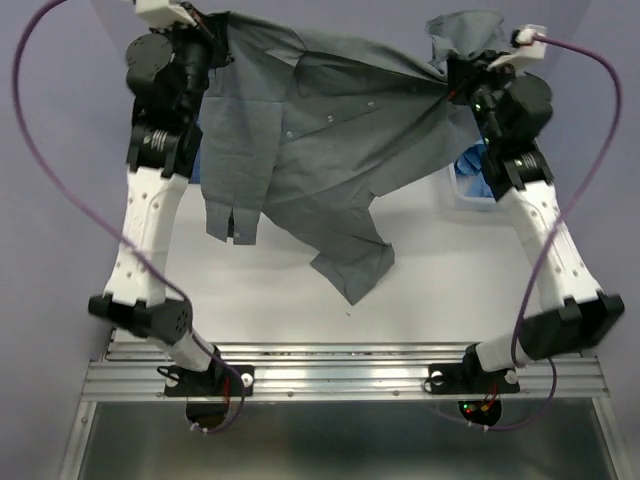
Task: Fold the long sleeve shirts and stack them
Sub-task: Flatten the shirt out
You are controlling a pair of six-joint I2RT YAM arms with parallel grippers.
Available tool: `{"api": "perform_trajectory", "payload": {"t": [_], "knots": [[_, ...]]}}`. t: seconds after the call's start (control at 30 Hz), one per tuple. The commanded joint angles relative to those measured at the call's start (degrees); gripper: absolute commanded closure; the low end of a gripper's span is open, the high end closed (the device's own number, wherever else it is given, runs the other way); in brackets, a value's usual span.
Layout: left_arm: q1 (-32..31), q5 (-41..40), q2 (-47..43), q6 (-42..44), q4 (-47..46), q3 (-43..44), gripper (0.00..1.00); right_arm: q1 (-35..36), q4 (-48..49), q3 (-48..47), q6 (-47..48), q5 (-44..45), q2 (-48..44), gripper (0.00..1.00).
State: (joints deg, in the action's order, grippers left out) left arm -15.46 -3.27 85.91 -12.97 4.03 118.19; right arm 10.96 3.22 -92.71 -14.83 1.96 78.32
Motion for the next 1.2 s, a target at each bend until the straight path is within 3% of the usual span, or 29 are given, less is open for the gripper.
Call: {"api": "perform_trajectory", "payload": {"t": [0.0,0.07,0.1,0.2,0.3,0.37,0.43,0.53,0.6,0.67,0.7,0.73,0.77,0.87,0.9,1.0,1.07,1.1,1.13,1.17], "knots": [[5.18,2.80,11.80,-3.20,-0.96,8.88,1.00,-1.11,3.00,-7.98,2.44,4.91,13.41,0.99],[6.32,7.91,18.49,-2.76,-0.52,17.40,1.00,-1.64,4.85,-12.91,3.58,4.28,21.12,0.99],[6.32,7.75,20.42,-2.85,-0.78,22.91,1.00,-1.64,6.43,-18.68,2.97,4.98,23.69,0.99],[6.94,6.70,24.57,-4.86,-3.76,28.83,1.00,-2.96,8.72,-29.69,1.92,5.95,33.27,0.99],[8.86,9.84,23.61,-9.06,-13.32,28.76,1.00,-4.72,9.86,-51.61,-2.03,4.90,41.69,0.99],[10.36,11.70,22.12,-11.97,-15.71,28.59,1.00,-5.34,12.92,-57.13,-3.18,3.07,44.10,0.99],[12.12,13.28,20.80,-14.88,-18.34,27.97,1.00,-5.86,17.15,-56.37,-4.33,1.57,42.19,0.99],[13.09,16.00,17.37,-14.54,-19.85,24.82,1.00,-5.86,22.61,-44.44,-3.37,-0.99,33.96,0.99],[13.18,17.41,13.86,-13.66,-19.42,20.96,1.00,-5.86,25.06,-31.01,-3.36,-1.16,29.19,0.99],[13.18,19.87,9.66,-13.05,-18.63,11.31,1.00,-5.86,25.95,-21.07,-3.28,-1.52,22.27,0.99],[13.18,21.18,7.98,-12.70,-18.62,7.53,1.00,-5.86,26.83,-10.15,-3.36,-4.74,19.96,0.99],[13.18,23.20,6.22,-12.52,-18.62,-1.73,1.00,-5.86,27.10,-4.56,-3.97,-5.55,17.76,0.94],[13.18,24.00,2.37,-13.13,-18.71,-12.70,1.00,-5.86,28.06,6.81,-5.11,-6.60,13.56,0.91],[13.09,24.62,-5.36,-16.10,-20.90,-29.80,1.00,-5.86,28.77,22.26,-7.84,-8.53,7.57,0.84],[13.09,23.75,-6.97,-17.69,-20.12,-39.78,1.00,-5.86,27.81,30.66,-9.41,-8.63,6.24,0.78],[13.18,23.57,-13.56,-24.55,-16.00,-52.50,1.00,-5.86,19.57,40.56,-13.20,-11.09,1.50,0.65],[13.00,24.89,-20.73,-23.95,-7.50,-61.74,1.00,-5.86,11.59,45.32,-15.23,-14.60,-5.87,0.35],[12.74,23.50,-23.83,-23.86,-3.28,-66.03,1.00,-5.86,0.58,45.68,-15.23,-15.31,-12.34,0.24],[12.74,22.70,-29.77,-23.51,4.85,-67.64,0.57,-5.86,-9.97,46.12,-15.58,-13.92,-15.89,0.14],[12.74,20.60,-32.01,-22.81,9.19,-68.35,0.14,-5.86,-14.25,46.12,-16.02,-8.43,-19.32,0.04]]}}
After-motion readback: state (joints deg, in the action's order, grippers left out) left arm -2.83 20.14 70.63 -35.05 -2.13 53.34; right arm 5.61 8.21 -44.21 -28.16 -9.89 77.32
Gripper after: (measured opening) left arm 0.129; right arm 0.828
